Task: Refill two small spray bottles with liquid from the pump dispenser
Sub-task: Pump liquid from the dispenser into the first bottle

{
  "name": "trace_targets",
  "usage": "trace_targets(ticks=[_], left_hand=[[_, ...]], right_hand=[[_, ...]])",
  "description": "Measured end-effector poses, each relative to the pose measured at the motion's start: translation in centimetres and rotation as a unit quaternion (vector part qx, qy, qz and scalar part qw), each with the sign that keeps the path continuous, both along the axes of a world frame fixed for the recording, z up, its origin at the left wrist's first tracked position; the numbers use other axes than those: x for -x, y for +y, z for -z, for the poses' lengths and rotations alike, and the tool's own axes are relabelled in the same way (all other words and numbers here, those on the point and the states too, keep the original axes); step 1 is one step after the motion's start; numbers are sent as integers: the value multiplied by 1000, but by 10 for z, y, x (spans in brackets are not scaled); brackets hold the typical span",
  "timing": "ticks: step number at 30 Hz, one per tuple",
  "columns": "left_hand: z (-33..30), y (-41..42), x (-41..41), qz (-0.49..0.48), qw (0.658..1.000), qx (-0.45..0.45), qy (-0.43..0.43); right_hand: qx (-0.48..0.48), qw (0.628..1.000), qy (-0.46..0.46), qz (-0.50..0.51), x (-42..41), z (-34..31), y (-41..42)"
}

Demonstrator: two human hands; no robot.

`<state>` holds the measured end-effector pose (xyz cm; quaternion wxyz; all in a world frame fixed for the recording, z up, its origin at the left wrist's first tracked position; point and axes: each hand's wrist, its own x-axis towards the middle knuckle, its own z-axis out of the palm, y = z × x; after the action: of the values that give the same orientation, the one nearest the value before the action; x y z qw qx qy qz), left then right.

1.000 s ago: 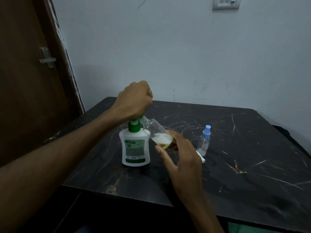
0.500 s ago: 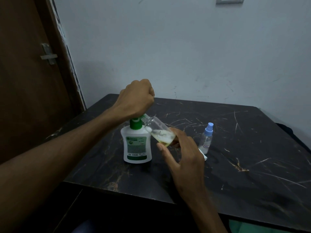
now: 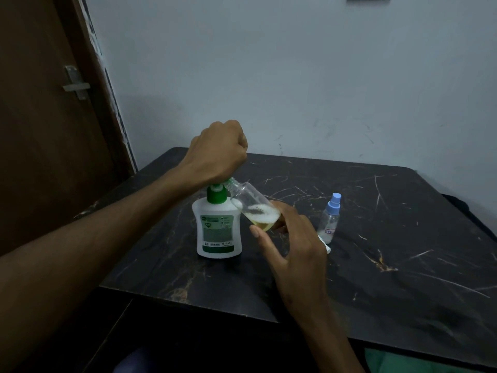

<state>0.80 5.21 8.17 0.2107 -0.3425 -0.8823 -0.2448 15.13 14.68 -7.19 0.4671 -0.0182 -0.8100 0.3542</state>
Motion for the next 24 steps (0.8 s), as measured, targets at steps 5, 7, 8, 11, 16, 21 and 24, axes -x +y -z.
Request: trace_targets(ticks=[5, 7, 8, 11, 16, 21, 24], left_hand=[[0, -1, 0, 6, 1000, 14, -9], [-4, -2, 0, 10, 1000, 7, 0], [-4, -2, 1, 13, 1000, 2, -5], [1, -1, -1, 16, 1000, 4, -11], [-2, -3, -1, 3, 1000, 5, -2], [3, -2, -1, 21, 1000, -1, 8], [4, -3, 2, 19, 1000, -1, 3]], right_hand=[[2, 1000, 5, 4, -1, 1, 0], [2, 1000, 11, 3, -1, 0, -1], [1, 1000, 15, 1, 0, 0, -1], [-2, 1000, 14, -3, 0, 1, 0], [0, 1000, 12, 1, 1, 1, 0], [-6, 1000, 19, -1, 0, 0, 0], [-11, 1000, 19, 0, 1, 1, 0]])
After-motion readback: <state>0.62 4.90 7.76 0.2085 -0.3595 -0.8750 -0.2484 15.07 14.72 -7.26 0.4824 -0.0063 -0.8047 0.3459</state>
